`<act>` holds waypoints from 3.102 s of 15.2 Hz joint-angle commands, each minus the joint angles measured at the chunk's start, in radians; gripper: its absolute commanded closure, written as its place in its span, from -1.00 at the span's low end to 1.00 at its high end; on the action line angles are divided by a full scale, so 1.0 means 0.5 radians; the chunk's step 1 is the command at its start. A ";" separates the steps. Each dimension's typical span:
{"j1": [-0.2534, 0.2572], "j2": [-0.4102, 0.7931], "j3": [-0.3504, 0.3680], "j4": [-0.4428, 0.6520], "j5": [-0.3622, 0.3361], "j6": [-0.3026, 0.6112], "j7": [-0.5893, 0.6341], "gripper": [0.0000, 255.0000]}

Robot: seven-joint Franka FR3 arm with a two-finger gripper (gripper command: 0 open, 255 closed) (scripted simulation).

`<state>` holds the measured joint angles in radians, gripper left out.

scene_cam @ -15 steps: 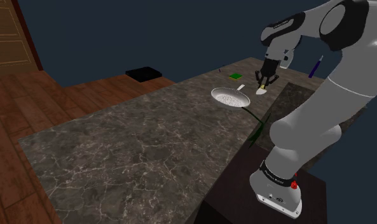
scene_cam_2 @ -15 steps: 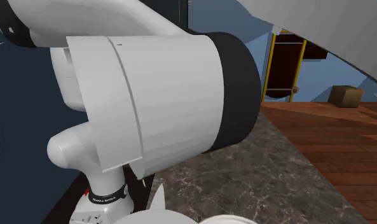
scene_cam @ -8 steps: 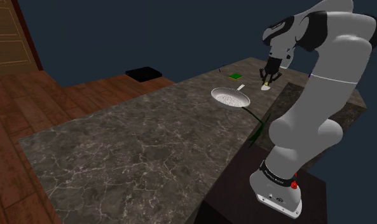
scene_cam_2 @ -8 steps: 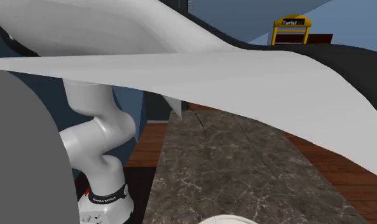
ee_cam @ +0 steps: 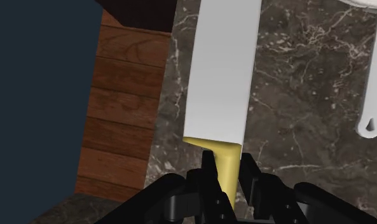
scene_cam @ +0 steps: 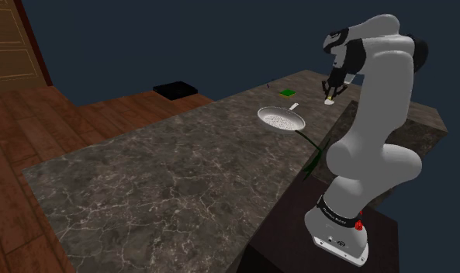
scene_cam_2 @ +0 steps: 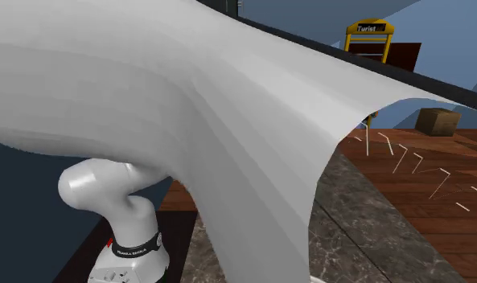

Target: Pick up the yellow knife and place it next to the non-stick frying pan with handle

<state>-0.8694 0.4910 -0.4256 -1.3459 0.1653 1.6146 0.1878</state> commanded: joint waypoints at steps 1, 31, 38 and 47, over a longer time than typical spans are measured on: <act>-0.120 0.241 0.012 0.392 0.069 -0.159 -0.050 1.00; -0.242 0.641 0.064 0.537 0.164 0.088 -0.106 1.00; -0.259 0.657 0.065 0.634 0.164 0.010 -0.098 -1.00; -0.331 0.751 0.079 0.998 0.174 -0.247 -0.070 -1.00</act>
<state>-1.0351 0.8667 -0.3862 -0.8476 0.2522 1.4920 0.1527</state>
